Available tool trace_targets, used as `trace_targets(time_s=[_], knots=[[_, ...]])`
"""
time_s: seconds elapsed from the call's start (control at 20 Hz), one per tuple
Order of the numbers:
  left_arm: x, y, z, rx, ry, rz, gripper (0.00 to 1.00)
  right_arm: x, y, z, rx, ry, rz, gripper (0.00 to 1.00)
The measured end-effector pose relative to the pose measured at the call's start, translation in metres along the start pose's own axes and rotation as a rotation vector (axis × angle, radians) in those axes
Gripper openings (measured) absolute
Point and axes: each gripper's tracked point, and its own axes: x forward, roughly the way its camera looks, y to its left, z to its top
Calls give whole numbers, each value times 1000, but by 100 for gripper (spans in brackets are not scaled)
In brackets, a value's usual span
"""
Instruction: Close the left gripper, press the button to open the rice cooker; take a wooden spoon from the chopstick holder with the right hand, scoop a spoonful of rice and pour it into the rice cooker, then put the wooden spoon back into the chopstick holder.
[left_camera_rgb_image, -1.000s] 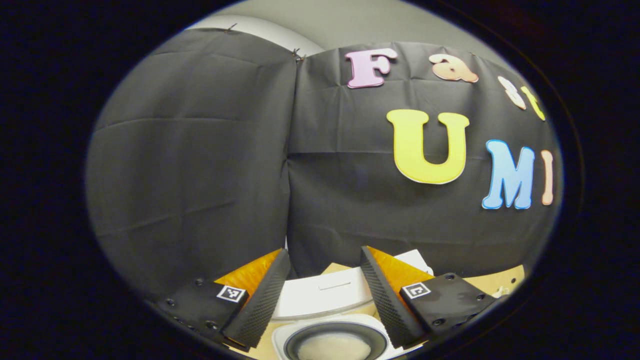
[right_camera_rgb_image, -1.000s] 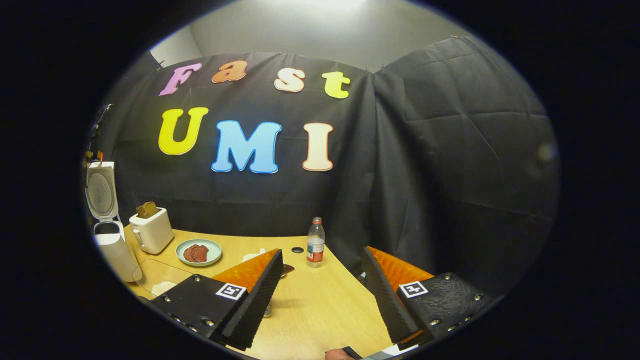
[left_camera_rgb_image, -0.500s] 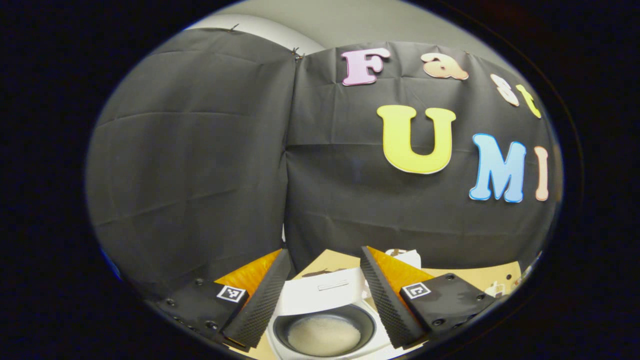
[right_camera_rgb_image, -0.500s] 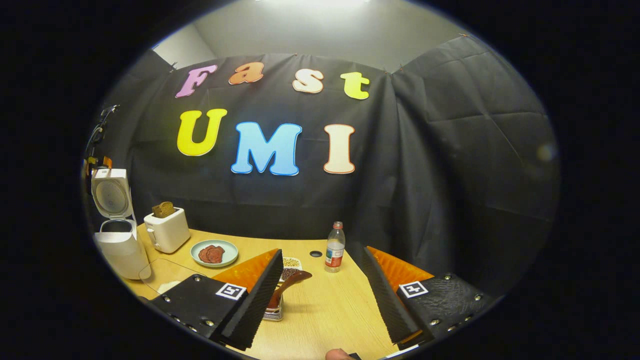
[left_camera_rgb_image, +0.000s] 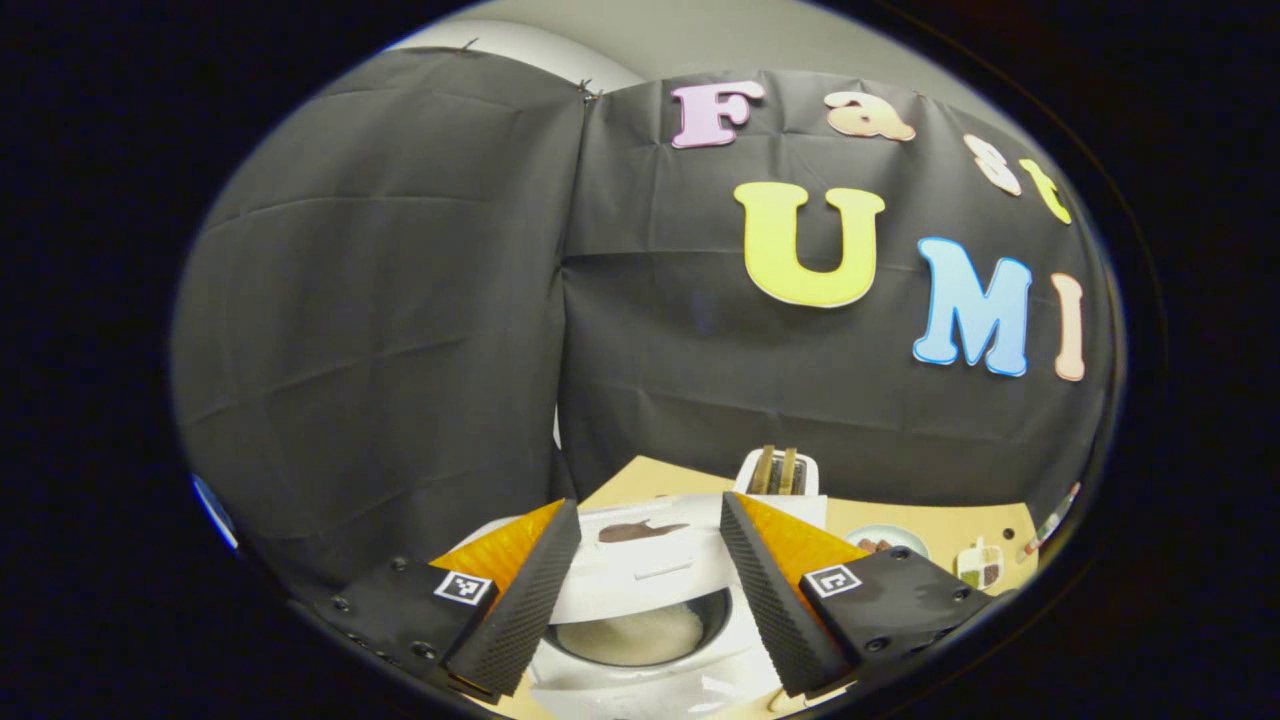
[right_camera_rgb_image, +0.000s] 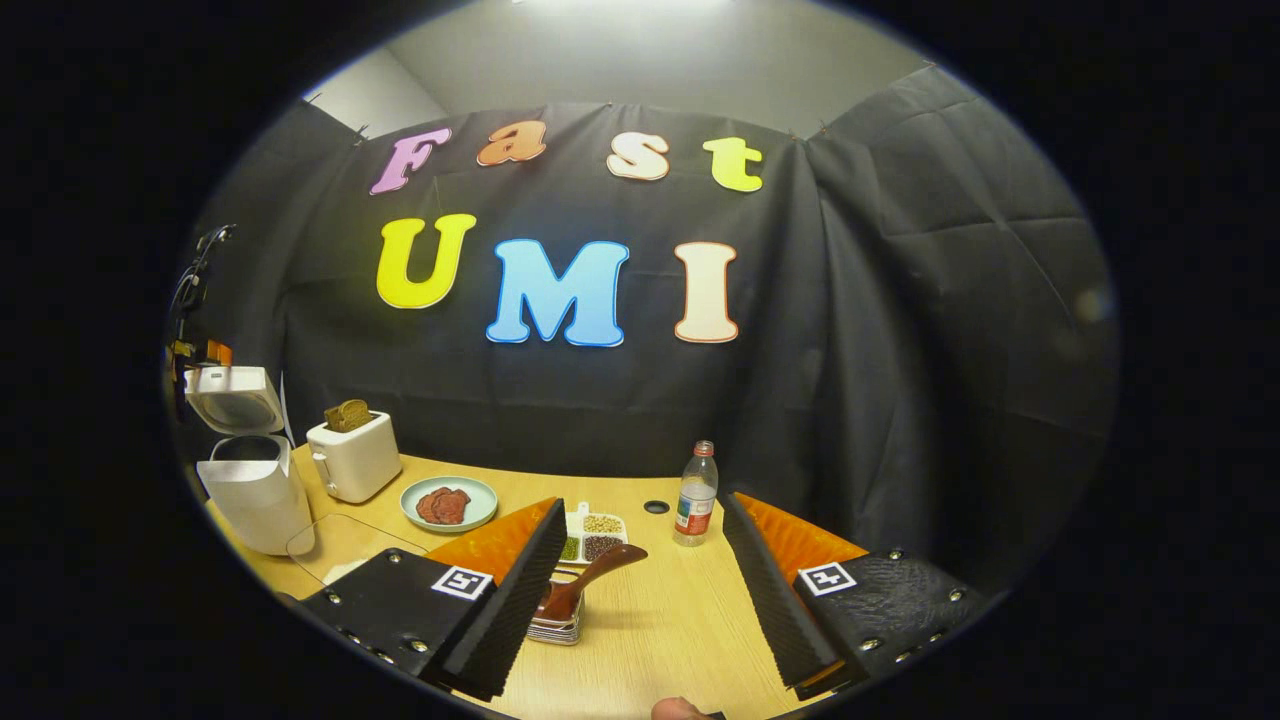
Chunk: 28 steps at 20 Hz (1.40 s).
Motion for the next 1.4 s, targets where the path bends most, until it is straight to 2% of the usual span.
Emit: trace_targets(time_s=[0.05, 0.1, 0.3, 0.35, 0.45, 0.55, 1.4], knots=[[-4, -2, -9, -3, 10, -3, 100, 0, 0, -1, -2, 2, 3, 96], [-6, -4, -17, -4, 20, -7, 98, 0, 1, -1, -2, 3, 7, 96], [-9, -12, -53, -16, 84, -27, 100, 0, 3, -1, -2, 5, 16, 96], [-12, -13, -61, -8, 93, -29, 98, -1, 3, -1, -4, 4, 17, 96], [-14, -16, -74, 18, 101, -31, 100, -1, 4, -2, -9, 6, 19, 96], [-15, -16, -85, 20, 118, -32, 98, 0, 5, -2, -13, 8, 19, 96], [-12, -20, -132, 99, 186, -30, 99, 9, 25, -5, -28, 23, 39, 96]])
